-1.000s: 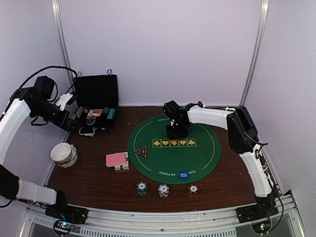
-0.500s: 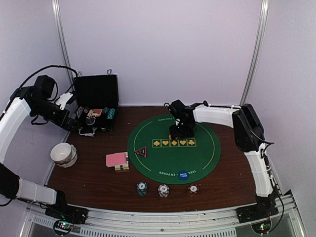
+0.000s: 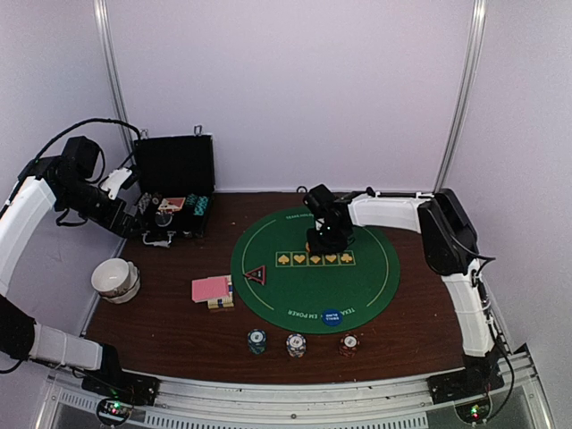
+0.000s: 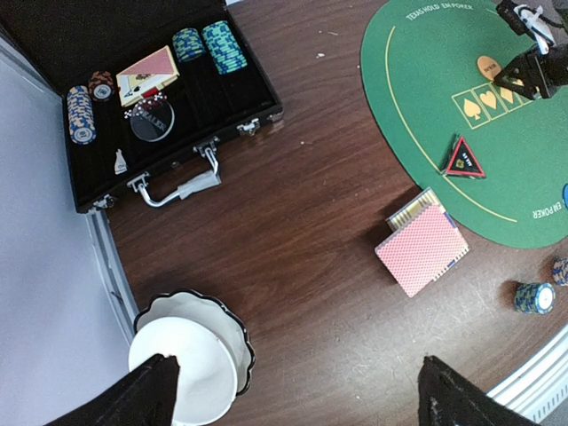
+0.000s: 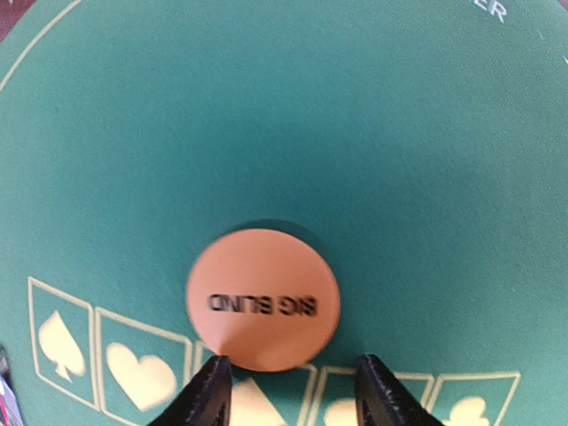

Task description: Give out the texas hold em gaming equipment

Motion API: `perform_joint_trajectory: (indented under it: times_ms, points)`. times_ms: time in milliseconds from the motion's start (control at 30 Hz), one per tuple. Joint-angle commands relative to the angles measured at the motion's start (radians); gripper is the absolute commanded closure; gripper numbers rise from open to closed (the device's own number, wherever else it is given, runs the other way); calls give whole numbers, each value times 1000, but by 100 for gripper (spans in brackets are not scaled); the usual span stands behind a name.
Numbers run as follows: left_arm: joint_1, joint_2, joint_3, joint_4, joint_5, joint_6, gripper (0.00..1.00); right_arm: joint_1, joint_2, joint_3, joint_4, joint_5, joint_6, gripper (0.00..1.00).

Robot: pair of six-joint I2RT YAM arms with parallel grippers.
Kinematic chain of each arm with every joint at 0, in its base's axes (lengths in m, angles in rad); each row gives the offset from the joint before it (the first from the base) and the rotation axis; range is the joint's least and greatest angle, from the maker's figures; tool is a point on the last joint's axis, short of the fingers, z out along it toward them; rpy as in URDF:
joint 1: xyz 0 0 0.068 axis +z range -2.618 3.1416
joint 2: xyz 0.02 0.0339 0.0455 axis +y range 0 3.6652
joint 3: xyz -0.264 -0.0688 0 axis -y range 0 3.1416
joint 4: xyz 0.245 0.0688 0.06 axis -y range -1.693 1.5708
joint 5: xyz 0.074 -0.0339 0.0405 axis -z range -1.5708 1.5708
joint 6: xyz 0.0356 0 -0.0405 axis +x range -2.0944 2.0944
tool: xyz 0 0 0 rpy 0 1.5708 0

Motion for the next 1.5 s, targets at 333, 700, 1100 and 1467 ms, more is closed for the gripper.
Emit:
perform_joint_trajectory:
  times_ms: [333, 700, 1100, 1467]
  points:
    - [1, 7, 23, -3, -10, 4, 2, -48, 228, 359, -89, 65, 3, 69]
    - [0, 14, 19, -7, -18, 5, 2, -40, 227, 467, -138, 41, -88, 49]
    - [0, 0, 9, -16, 0, 8, 2, 166, -252, -204, -29, 7, -69, 35]
    - [0, 1, 18, -30, 14, 9, 2, 292, -375, -446, -122, -19, -41, 40]
